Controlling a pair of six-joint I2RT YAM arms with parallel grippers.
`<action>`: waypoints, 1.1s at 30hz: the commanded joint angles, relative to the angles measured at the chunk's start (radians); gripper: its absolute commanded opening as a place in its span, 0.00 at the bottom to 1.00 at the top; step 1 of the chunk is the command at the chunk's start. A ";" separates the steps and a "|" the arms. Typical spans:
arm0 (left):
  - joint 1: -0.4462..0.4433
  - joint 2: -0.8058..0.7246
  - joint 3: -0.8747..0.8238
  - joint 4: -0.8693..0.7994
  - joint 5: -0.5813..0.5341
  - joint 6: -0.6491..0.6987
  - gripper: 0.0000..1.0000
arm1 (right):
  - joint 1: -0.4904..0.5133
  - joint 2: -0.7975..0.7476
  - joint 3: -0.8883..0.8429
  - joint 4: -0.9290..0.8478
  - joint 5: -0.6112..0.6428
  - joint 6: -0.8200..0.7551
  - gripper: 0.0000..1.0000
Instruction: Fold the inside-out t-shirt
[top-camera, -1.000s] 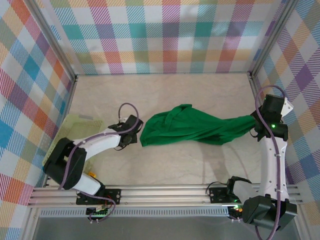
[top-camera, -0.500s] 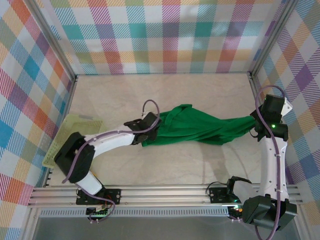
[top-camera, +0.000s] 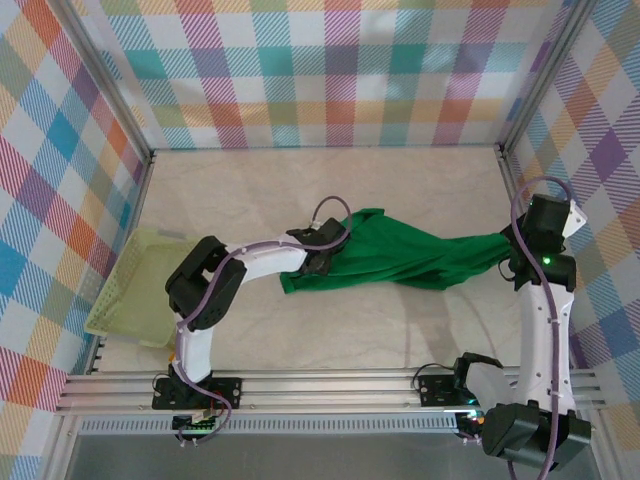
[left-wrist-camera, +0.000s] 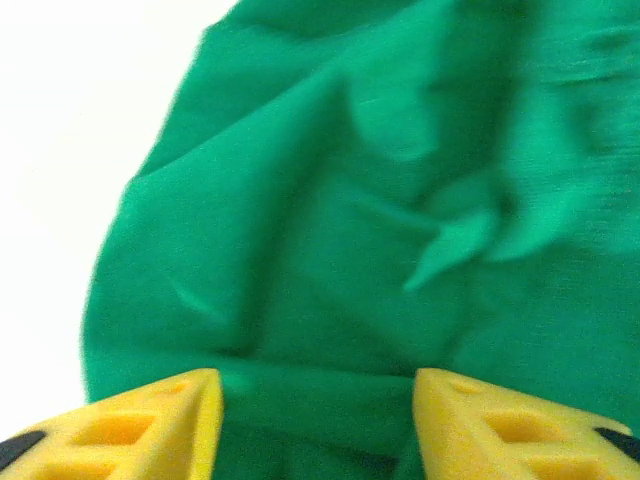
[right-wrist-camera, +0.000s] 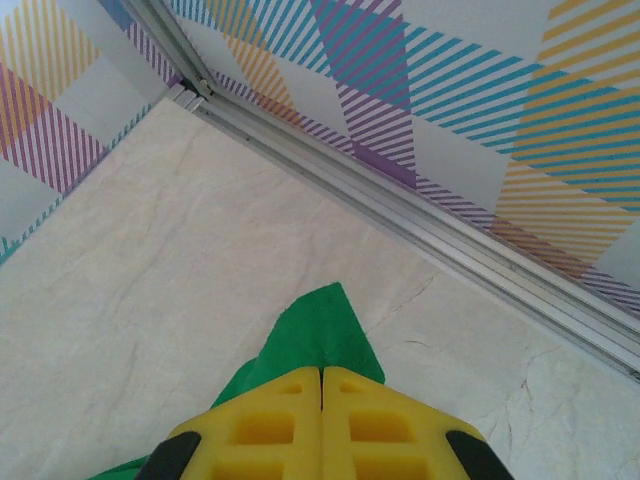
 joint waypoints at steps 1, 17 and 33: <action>0.025 -0.051 -0.059 -0.037 -0.016 -0.044 0.45 | -0.007 -0.023 -0.013 0.005 0.048 0.024 0.00; 0.050 -0.356 -0.279 0.069 -0.003 -0.046 0.49 | -0.006 0.001 -0.010 0.018 -0.002 0.021 0.00; -0.090 -0.114 -0.074 0.022 0.058 0.089 0.66 | -0.007 0.001 -0.016 0.026 -0.033 0.023 0.00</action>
